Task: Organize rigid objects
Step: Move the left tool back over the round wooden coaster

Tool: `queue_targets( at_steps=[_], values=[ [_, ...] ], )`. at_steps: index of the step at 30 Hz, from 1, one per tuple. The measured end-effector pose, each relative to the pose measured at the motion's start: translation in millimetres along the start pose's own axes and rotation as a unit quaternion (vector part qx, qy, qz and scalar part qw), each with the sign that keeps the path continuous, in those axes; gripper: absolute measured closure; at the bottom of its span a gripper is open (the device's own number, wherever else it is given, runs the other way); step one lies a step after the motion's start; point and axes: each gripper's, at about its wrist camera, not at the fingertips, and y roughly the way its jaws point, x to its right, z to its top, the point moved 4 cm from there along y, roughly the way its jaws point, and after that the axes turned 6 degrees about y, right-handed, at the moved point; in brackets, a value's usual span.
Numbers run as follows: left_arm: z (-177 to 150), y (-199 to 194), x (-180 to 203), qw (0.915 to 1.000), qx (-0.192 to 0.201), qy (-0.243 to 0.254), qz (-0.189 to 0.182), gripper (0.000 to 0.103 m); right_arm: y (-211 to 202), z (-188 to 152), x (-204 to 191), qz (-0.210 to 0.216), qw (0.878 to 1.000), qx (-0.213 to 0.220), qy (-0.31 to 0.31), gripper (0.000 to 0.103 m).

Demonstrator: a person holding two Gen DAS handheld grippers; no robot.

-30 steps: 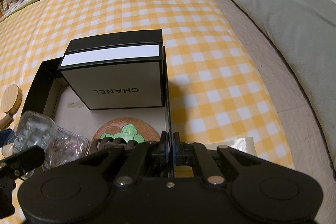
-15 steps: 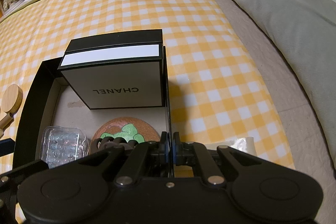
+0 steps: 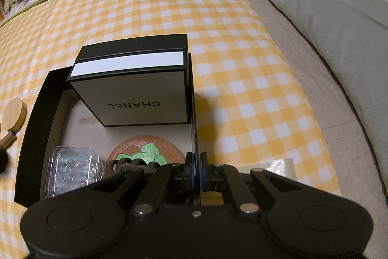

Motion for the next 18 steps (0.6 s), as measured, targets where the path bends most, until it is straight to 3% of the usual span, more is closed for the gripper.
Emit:
queue_targets(
  at_steps=[4,8,14,18],
  values=[
    [15,-8,-24,0.9993,0.029,-0.019,0.016,0.000,0,0,0,0.000,1.000,0.000,0.000,0.099],
    [21,-6,-60,0.9956,0.043,-0.052,0.065,0.000,0,0,0,-0.001,1.000,0.000,0.000,0.098],
    [15,13,-111,0.9892,0.030,-0.099,0.104,0.000,0,0,0,0.000,1.000,0.000,0.000,0.098],
    [7,28,-134,0.9866,0.018,-0.105,0.124,0.000,0,0,0,-0.001,1.000,0.000,0.000,0.098]
  ],
)
